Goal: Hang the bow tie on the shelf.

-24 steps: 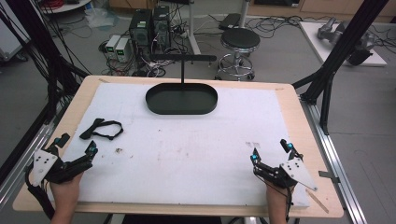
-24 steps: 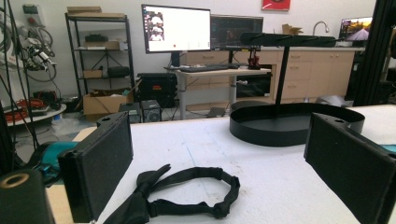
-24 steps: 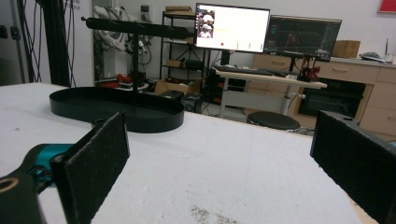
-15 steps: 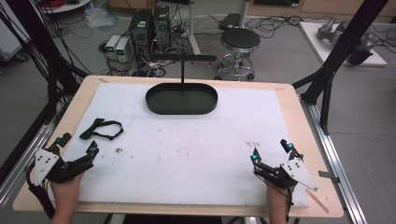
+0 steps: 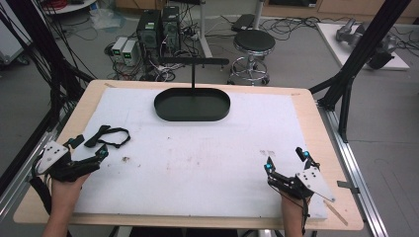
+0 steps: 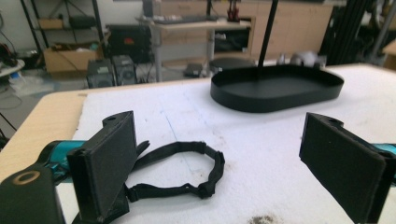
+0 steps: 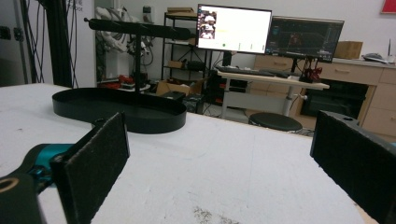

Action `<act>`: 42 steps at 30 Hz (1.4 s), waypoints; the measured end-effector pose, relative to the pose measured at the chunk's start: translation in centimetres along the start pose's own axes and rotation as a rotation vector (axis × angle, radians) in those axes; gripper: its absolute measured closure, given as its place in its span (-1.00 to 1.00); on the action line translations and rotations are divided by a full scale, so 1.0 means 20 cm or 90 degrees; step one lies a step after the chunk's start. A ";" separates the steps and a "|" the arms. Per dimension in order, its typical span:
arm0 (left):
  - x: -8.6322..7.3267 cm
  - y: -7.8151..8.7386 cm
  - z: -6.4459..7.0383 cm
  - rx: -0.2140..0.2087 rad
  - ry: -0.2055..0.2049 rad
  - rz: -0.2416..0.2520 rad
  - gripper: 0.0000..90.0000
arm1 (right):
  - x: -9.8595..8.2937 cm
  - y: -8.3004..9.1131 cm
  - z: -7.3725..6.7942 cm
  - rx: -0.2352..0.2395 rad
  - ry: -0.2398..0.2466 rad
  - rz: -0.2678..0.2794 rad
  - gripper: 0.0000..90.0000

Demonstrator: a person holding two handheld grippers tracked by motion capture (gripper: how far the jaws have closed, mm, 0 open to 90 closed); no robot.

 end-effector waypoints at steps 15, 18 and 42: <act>-0.01 -0.28 0.07 -0.085 -0.033 -0.172 -0.52 | 0.00 -0.01 0.00 0.004 -0.001 0.000 -0.92; -0.02 -0.31 0.08 -0.089 -0.039 -0.188 -0.47 | 0.00 -0.01 -0.01 0.006 -0.004 -0.002 -0.92; -0.18 -0.47 0.09 -0.131 -0.088 -0.299 0.36 | -0.01 -0.01 0.00 0.007 -0.006 -0.004 -0.92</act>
Point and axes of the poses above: each handheld gripper's, and its own axes: y roughly backward along the jaws, x roughly out of its top, z roughly to its right, the point moved 6 cm from there along -y, roughly forward along the jaws, and after that the axes turned 15 degrees about -y, right-handed, at the moved point
